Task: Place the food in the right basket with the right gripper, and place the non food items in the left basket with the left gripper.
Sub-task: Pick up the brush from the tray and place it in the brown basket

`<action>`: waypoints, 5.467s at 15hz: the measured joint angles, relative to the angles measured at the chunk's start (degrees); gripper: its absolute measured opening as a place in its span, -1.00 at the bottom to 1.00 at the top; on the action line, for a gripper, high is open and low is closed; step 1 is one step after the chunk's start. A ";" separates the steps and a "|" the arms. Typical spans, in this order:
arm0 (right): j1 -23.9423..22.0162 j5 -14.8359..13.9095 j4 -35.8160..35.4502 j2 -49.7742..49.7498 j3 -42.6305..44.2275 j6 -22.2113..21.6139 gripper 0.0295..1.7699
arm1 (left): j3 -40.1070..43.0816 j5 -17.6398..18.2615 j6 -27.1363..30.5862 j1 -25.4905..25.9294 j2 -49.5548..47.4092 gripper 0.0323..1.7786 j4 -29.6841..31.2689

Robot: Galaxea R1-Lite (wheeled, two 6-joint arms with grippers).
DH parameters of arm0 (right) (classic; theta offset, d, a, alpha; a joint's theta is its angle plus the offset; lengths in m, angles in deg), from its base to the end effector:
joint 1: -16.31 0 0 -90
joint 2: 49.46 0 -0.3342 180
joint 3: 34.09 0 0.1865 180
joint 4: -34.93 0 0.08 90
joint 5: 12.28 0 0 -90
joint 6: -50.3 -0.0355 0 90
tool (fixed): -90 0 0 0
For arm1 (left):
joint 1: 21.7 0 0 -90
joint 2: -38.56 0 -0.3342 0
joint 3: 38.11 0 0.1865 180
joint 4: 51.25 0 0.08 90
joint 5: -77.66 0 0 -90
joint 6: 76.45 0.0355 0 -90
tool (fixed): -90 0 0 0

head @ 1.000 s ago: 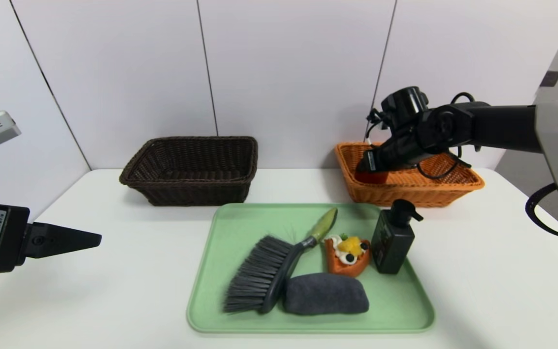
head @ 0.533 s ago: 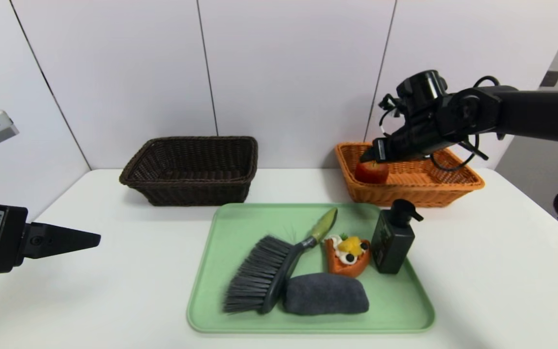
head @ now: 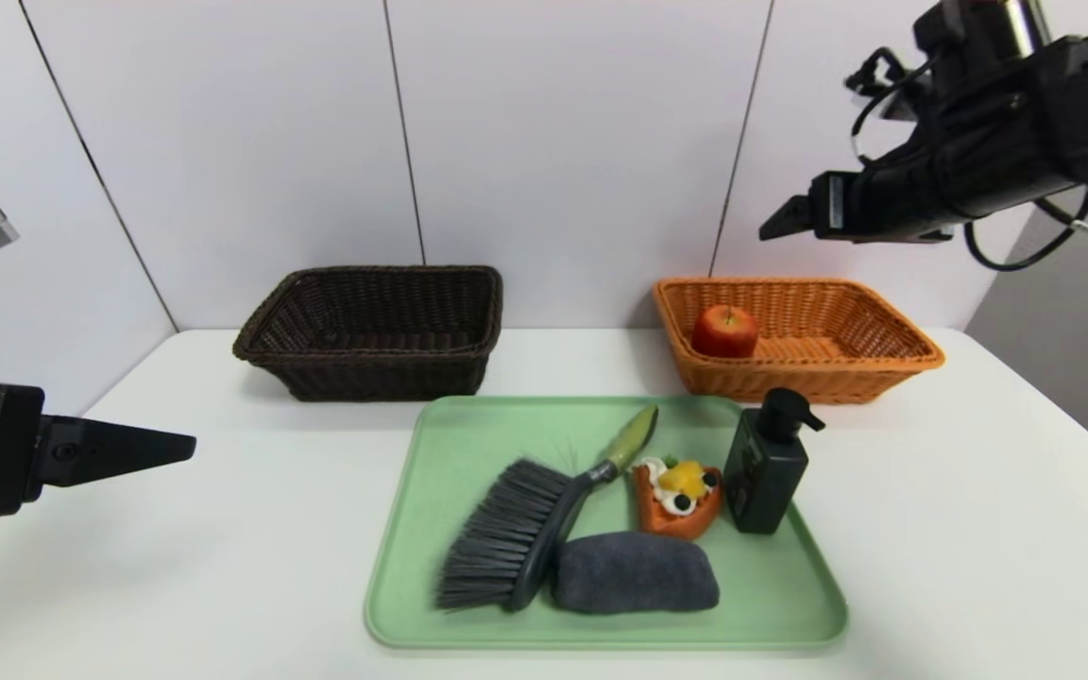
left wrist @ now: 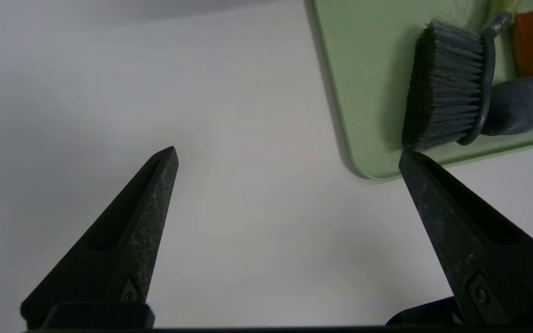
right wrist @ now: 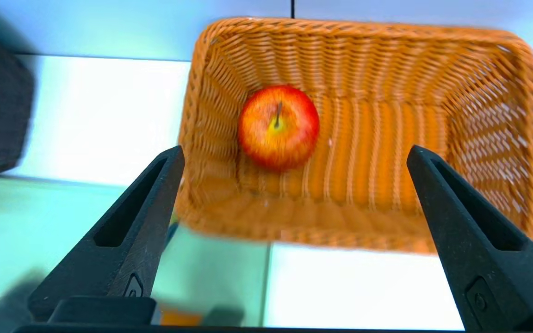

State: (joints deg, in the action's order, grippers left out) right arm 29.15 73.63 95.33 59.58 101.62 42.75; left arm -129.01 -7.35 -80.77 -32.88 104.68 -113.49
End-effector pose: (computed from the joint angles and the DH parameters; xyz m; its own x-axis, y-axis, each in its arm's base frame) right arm 0.3629 0.0801 0.3355 0.8247 0.1148 -0.5539 -0.0913 0.9934 0.0700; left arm 0.1226 -0.0274 0.3136 0.7589 -0.2387 -0.6059 0.2152 0.9701 -0.1125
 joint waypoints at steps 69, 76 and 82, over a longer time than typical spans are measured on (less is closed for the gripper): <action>0.22 3.00 20.53 -46.43 -36.67 -6.56 0.92 | -38.57 0.85 10.33 -31.54 60.56 0.90 9.20; 0.15 2.95 20.55 -46.65 -37.07 -6.62 0.92 | -40.08 -0.91 10.26 -31.51 62.71 0.90 9.37; 0.15 2.97 20.53 -46.85 -37.21 -6.60 0.92 | -41.00 -1.19 10.09 -31.54 63.82 0.90 9.90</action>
State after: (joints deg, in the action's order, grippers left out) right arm 29.29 76.60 115.86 12.73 64.41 36.16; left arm -170.01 -8.55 -70.67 -64.41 168.50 -103.59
